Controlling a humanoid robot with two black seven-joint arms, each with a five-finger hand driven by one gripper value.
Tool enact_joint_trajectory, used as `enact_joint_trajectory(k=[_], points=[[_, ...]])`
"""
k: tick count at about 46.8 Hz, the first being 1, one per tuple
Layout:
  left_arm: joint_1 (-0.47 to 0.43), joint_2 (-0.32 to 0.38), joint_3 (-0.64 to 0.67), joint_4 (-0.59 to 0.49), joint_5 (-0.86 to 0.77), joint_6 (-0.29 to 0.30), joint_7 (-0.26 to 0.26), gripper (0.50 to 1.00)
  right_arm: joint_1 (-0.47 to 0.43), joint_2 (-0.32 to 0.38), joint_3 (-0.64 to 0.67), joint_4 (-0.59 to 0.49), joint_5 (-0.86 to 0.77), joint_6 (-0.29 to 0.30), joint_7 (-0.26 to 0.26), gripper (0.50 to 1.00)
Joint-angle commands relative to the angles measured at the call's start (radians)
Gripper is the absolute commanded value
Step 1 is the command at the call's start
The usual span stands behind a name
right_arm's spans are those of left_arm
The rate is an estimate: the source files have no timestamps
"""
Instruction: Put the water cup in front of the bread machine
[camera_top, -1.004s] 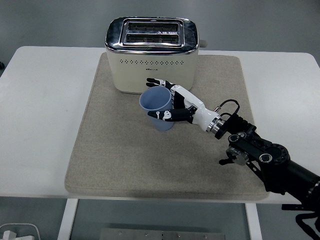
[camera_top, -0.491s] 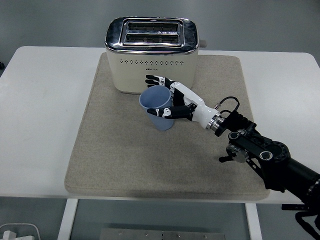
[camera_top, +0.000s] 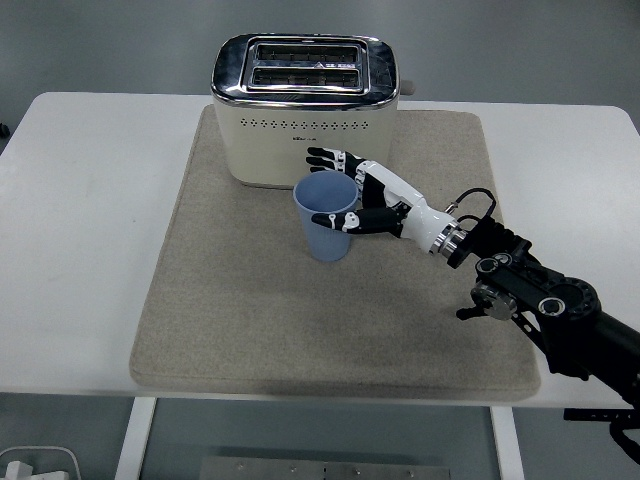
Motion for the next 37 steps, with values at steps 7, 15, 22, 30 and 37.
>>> enact_joint_trajectory(k=[7, 15, 22, 30, 37], points=[[0.001, 0.000, 0.000, 0.001, 0.000, 0.000, 0.000, 1.000, 0.000, -0.019, 0.000, 0.000, 0.000, 0.020, 0.000, 0.928], [0.001, 0.000, 0.000, -0.001, 0.000, 0.000, 0.000, 1.000, 0.000, -0.022, -0.003, 0.000, 0.000, 0.024, 0.000, 0.928], [0.001, 0.000, 0.000, -0.001, 0.000, 0.000, 0.000, 1.000, 0.008, -0.036, -0.003, 0.000, 0.000, 0.055, 0.000, 0.928], [-0.001, 0.000, 0.000, -0.001, 0.000, 0.000, 0.000, 1.000, 0.011, -0.038, -0.004, 0.000, 0.000, 0.060, 0.000, 0.928], [0.001, 0.000, 0.000, 0.001, 0.000, 0.000, 0.000, 1.000, 0.011, -0.059, -0.003, 0.001, 0.000, 0.078, 0.002, 0.928]])
